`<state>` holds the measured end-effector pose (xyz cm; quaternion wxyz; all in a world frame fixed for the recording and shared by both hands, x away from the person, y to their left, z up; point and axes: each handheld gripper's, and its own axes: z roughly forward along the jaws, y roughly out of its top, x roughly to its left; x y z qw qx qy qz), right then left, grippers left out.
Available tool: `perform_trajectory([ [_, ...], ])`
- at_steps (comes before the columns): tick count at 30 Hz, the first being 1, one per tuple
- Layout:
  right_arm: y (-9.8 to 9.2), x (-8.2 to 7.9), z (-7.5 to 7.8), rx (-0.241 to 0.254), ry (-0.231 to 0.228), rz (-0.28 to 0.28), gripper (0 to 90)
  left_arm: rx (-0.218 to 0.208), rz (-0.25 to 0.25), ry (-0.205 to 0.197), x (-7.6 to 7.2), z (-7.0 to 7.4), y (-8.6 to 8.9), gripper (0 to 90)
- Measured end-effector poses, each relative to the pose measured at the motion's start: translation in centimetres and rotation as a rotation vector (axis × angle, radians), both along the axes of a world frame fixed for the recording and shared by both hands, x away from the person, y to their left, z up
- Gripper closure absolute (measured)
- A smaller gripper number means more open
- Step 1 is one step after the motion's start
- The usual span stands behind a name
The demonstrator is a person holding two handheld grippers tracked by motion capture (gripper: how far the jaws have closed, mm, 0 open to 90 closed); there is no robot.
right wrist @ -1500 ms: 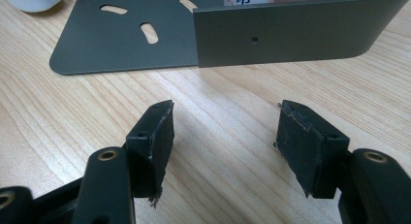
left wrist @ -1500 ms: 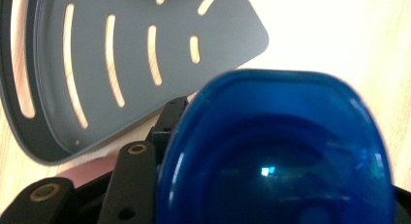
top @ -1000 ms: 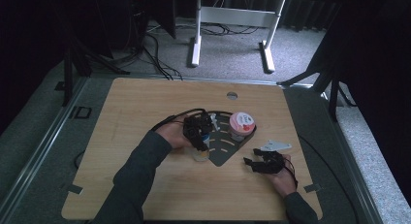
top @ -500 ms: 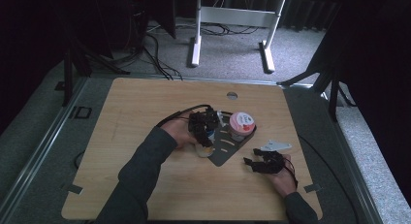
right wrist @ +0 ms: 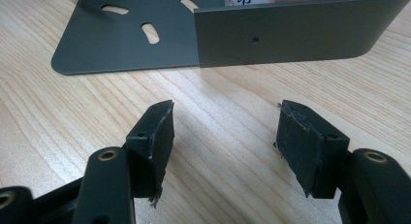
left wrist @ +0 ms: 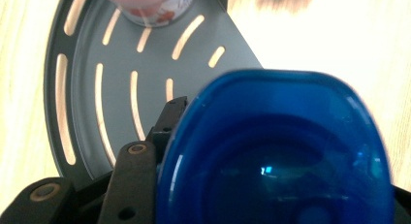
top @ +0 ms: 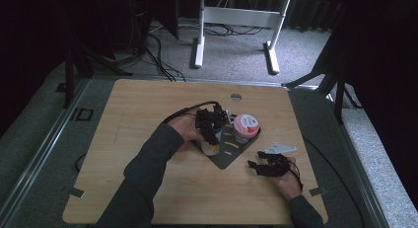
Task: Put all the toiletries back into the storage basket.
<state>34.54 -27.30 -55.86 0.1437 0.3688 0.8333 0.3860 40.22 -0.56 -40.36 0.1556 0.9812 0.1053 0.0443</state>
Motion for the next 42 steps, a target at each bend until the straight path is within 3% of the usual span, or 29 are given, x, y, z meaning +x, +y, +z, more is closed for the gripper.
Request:
perform_trajectory([
  [12,0.0,0.0,0.0,0.000,0.000,0.003,38.3,0.008,0.015,-0.013,1.3,0.3,-1.1,55.1],
  [27,-0.1,0.0,0.0,0.004,0.002,0.005,38.3,0.008,0.141,-0.027,2.9,-0.7,-2.0,55.1],
  [32,-0.1,0.0,0.0,0.004,0.001,0.005,38.3,0.012,0.162,-0.026,3.4,-0.9,-2.2,55.1],
  [42,-0.1,0.0,0.0,0.004,0.002,0.007,38.3,-0.022,0.222,-0.040,4.3,-1.1,-2.2,55.1],
])
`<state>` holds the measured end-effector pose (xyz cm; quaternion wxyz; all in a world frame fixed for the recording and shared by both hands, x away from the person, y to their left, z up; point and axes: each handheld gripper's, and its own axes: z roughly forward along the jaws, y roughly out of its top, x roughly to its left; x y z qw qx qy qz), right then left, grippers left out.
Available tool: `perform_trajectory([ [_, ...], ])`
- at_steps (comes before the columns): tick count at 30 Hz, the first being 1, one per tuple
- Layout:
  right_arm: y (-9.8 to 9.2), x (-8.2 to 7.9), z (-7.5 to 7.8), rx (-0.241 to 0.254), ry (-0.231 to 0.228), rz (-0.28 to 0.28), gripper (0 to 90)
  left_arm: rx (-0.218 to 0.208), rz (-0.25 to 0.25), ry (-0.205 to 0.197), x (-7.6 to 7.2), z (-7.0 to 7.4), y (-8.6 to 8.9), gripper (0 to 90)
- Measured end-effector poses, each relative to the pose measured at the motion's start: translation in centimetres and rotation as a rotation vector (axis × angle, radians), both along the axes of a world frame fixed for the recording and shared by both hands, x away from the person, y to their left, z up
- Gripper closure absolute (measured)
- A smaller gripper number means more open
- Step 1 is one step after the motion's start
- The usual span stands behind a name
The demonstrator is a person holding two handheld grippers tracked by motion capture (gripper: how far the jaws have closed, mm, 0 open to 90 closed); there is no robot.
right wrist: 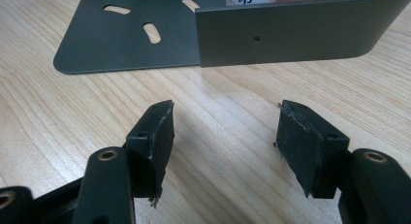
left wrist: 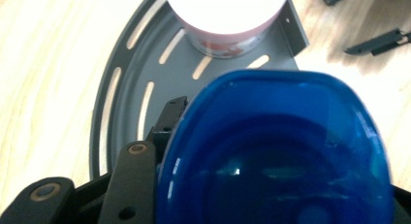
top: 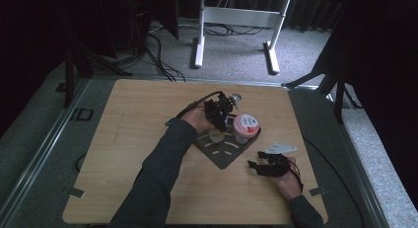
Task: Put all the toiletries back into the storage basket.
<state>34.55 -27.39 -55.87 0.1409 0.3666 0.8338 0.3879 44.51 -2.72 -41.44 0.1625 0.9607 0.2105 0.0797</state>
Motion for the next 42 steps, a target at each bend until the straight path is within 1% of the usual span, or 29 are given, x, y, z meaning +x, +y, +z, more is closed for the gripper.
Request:
perform_trajectory([
  [11,0.0,0.0,0.0,0.001,0.000,0.001,38.3,-0.023,0.026,-0.003,0.7,-0.5,-0.4,55.1],
  [16,0.0,0.0,0.0,0.001,0.001,0.000,38.3,-0.022,0.035,-0.006,1.0,-0.7,-0.7,55.2],
  [19,0.0,0.0,0.0,0.001,0.001,0.001,38.3,-0.022,0.048,-0.008,1.2,-0.8,-0.9,55.2],
  [26,0.0,0.0,0.0,0.001,0.000,0.002,38.3,-0.044,0.076,-0.010,1.8,-1.0,-1.1,55.2],
  [34,0.0,0.0,0.0,0.002,0.002,0.001,38.3,-0.056,0.100,-0.033,2.3,-1.3,-1.4,55.2],
  [38,0.0,0.0,0.0,0.000,-0.001,0.002,38.3,-0.067,0.104,-0.042,2.6,-1.5,-1.6,55.2],
  [42,0.0,0.0,0.0,0.001,0.000,0.002,38.3,-0.069,0.112,-0.057,2.8,-1.7,-1.9,55.2],
])
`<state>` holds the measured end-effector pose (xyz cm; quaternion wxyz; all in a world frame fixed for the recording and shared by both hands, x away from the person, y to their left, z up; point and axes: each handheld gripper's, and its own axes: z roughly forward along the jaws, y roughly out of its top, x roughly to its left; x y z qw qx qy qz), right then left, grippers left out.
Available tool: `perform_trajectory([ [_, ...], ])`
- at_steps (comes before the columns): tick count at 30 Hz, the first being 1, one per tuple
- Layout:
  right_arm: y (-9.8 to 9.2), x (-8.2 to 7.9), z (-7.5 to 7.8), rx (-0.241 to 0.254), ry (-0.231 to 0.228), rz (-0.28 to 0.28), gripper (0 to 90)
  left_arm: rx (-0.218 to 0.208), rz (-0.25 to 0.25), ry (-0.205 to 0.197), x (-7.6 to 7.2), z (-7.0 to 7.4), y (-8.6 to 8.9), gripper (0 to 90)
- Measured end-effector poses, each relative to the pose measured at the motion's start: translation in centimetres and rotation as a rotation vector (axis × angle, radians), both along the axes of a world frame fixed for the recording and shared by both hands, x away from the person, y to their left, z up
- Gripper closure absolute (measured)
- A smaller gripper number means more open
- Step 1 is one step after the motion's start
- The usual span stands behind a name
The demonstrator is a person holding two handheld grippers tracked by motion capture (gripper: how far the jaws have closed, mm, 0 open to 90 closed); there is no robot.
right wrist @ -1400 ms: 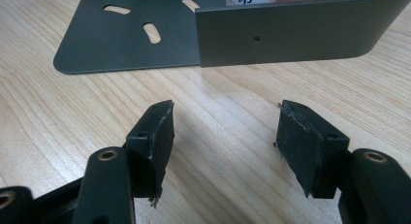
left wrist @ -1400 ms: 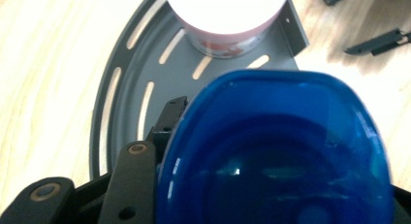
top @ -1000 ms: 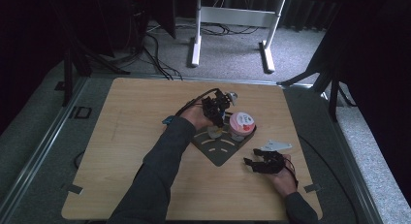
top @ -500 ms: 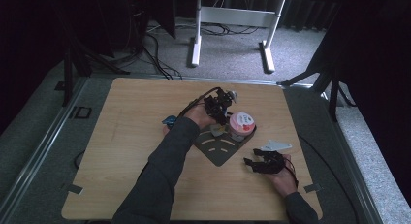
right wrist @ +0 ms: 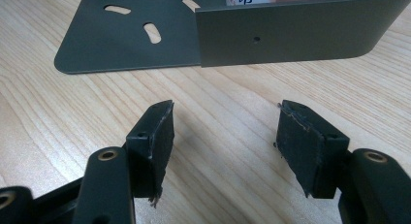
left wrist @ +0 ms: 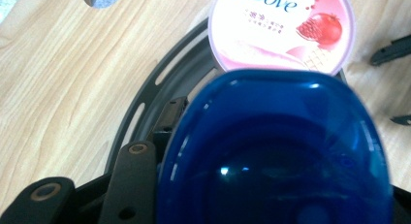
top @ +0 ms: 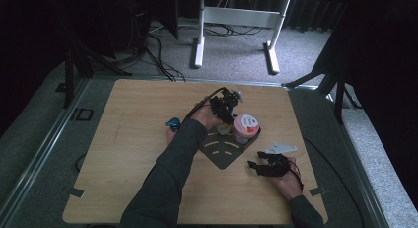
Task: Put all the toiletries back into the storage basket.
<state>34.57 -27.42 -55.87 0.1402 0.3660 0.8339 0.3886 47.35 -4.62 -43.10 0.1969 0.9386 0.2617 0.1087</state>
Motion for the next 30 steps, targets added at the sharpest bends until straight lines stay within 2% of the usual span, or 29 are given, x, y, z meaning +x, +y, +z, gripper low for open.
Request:
perform_trajectory([
  [12,0.0,0.0,0.0,0.003,0.001,0.001,38.3,-0.015,0.033,-0.026,0.7,-0.5,-0.6,55.2],
  [30,0.0,0.0,0.0,0.003,0.001,0.004,38.3,-0.029,0.061,-0.020,1.5,-1.0,-1.0,55.0],
])
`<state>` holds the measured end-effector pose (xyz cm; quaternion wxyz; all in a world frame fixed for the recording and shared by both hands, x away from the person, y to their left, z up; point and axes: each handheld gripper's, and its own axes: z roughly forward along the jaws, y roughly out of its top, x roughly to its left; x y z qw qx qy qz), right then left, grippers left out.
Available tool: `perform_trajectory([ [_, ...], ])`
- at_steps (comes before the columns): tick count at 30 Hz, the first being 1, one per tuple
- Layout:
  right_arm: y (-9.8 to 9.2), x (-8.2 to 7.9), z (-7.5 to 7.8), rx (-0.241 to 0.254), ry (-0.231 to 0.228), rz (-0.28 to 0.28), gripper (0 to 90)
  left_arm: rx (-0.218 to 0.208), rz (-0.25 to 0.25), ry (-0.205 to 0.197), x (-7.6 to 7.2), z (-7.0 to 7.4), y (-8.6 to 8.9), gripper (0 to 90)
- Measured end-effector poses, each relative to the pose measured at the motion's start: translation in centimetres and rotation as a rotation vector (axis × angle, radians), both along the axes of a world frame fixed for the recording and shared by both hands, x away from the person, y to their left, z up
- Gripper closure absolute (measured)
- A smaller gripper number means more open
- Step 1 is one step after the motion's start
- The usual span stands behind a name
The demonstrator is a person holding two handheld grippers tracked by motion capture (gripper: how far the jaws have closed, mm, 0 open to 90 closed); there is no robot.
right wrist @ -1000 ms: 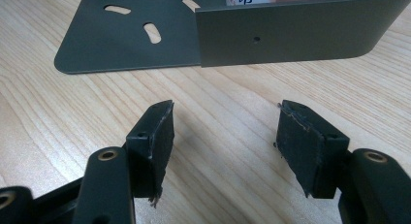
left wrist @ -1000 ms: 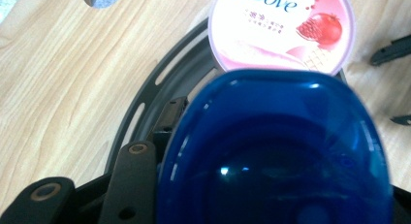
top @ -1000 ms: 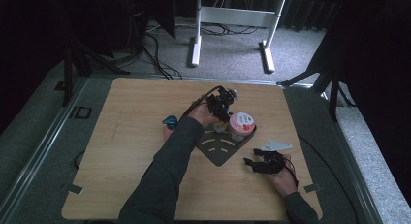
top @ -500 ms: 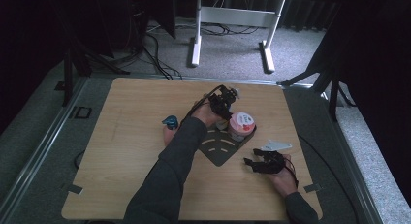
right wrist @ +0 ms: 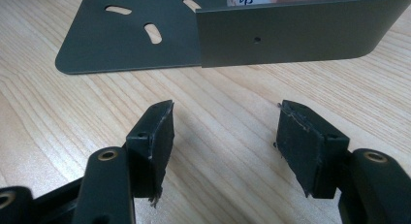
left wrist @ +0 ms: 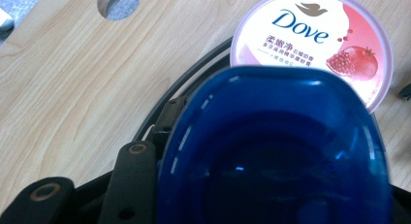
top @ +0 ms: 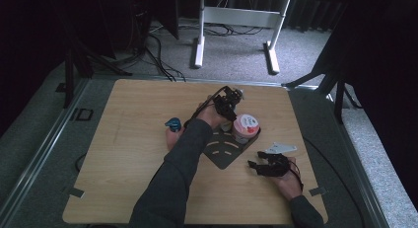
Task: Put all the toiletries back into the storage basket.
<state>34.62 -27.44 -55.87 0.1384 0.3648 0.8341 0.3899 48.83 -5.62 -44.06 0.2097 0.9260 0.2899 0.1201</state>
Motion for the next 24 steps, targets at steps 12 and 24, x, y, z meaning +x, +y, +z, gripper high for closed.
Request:
perform_trajectory([
  [12,0.0,0.0,0.0,-0.001,0.001,0.000,38.3,-0.025,0.018,0.038,0.9,0.0,0.2,54.5],
  [24,0.0,0.0,0.0,0.002,0.003,-0.001,38.3,-0.071,0.058,0.049,1.6,-0.4,0.4,50.0],
])
